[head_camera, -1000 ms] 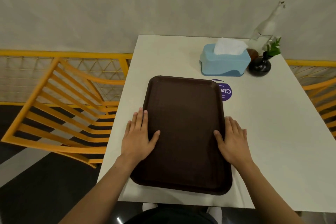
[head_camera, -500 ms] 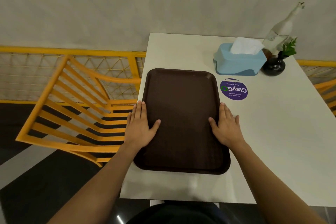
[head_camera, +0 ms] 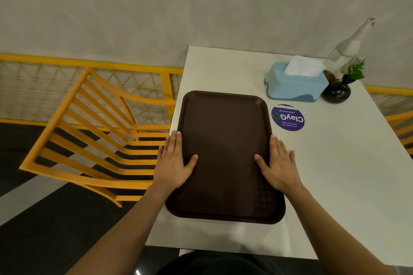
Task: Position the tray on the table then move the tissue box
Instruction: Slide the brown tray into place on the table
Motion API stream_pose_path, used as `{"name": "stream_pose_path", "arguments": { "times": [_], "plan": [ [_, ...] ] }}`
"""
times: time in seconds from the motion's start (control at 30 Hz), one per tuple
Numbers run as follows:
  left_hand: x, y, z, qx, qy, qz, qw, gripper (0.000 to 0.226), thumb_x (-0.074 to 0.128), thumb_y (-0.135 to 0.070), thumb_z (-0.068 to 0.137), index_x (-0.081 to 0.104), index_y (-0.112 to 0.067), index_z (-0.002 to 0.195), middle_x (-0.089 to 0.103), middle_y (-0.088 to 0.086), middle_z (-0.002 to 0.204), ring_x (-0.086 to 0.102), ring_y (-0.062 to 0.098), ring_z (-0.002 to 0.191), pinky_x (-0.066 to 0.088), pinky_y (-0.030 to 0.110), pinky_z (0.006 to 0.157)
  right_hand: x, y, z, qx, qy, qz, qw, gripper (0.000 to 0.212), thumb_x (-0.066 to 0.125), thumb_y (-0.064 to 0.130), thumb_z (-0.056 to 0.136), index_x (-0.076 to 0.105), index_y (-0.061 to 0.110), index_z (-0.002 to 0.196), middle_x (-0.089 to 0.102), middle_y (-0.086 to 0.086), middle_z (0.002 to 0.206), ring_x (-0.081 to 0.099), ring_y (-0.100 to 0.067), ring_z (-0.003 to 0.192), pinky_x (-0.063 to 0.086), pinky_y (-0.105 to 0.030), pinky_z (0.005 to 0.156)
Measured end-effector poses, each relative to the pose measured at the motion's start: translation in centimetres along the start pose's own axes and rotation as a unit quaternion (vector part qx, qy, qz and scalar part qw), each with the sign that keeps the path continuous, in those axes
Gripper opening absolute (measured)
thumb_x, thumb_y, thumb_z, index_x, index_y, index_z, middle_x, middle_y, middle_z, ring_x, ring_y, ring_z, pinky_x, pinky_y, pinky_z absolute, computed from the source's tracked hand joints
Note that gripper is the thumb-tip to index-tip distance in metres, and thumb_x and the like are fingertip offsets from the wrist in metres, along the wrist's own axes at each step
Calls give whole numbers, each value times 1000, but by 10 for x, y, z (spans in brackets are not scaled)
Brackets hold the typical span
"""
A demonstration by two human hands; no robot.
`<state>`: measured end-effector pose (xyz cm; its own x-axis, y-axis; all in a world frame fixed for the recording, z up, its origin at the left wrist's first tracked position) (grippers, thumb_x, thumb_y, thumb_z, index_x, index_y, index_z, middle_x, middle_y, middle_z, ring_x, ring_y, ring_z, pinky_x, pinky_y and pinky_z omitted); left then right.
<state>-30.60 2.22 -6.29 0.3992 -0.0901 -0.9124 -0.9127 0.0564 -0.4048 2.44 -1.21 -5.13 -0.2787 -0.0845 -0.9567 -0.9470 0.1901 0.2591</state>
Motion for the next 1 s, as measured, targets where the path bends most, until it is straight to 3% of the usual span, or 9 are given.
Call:
{"name": "stream_pose_path", "arguments": {
  "times": [0.17,1.0],
  "plan": [
    [0,-2,3,1,-3,-4,1000,95,38,-69,95,-5,-18,163,-3,3,172,-1,23,158,8,46,127,1,-1,5,1,-3,-1,1000,88,21,74,95,-7,21,160,6,-3,169,5,-26,154,0,-53,120],
    [3,-11,14,13,-5,18,1000,93,35,-69,96,-1,-15,163,0,6,172,-2,25,158,6,47,127,-6,-3,5,25,-12,14,1000,86,25,72,96,-3,22,161,9,-3,169,4,-28,154,2,-55,121]
  ]
}}
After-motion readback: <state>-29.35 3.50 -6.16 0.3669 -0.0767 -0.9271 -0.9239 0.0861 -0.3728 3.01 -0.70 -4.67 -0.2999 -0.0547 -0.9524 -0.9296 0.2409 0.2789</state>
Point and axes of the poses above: each hand's wrist, its own z-axis towards the middle knuckle, its own x-axis out of the palm, y = z × x, the point moved 1 cm from there along z, towards the middle knuckle
